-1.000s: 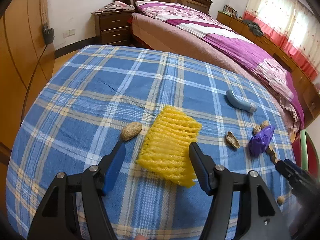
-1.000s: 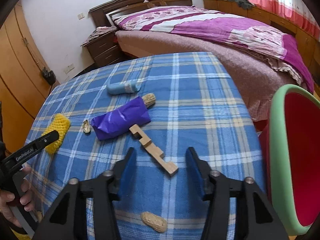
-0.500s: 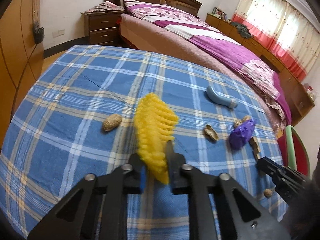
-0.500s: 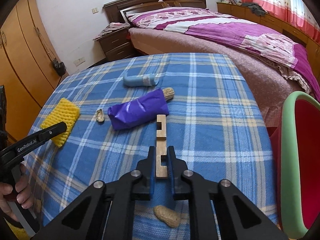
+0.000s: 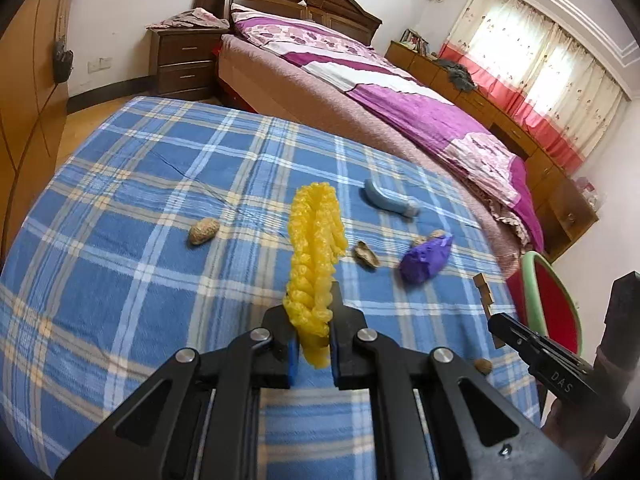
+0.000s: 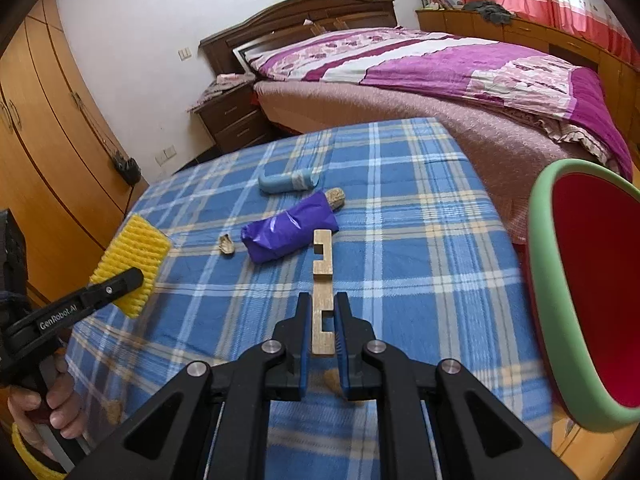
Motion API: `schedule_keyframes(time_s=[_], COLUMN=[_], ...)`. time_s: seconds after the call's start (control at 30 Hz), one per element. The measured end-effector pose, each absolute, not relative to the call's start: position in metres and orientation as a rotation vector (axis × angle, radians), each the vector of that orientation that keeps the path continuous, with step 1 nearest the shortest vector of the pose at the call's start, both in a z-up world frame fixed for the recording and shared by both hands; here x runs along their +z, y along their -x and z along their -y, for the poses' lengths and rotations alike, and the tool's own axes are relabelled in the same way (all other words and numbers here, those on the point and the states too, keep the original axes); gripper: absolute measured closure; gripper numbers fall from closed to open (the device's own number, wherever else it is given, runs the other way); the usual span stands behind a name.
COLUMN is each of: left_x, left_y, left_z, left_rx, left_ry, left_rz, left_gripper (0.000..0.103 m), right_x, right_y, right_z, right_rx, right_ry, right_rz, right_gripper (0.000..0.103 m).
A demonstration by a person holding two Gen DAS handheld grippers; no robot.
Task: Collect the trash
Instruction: 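Carry the foam net with the left gripper while the right gripper carries the wooden stick over the bin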
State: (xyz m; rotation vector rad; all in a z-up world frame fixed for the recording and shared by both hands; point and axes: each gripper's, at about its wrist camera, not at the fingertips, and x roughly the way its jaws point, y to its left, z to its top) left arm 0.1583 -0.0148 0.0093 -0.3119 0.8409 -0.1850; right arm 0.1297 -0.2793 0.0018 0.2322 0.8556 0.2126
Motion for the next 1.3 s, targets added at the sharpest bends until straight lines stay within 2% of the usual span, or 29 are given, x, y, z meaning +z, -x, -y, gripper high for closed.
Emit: schedule_keyframes(time_s=[0.6,1.3], left_x=[0.044,0.079], left_y=[-0.112,-0.083], left_z=[0.038,0.105], left_rx=[-0.265,-0.433], left_ry=[0.285,0.223], left_rz=[-0.775,-0.758], left_gripper=[0.092,0.092], right_x=[0.056,0.084], right_y=[-0.052,0.01], right_z=[0.305,0.363], right_rx=[0.178,0.091], right_ry=[-0.317,-0.41], right_rz=[-0.703,-0.572], right_gripper=[0.09,0.09])
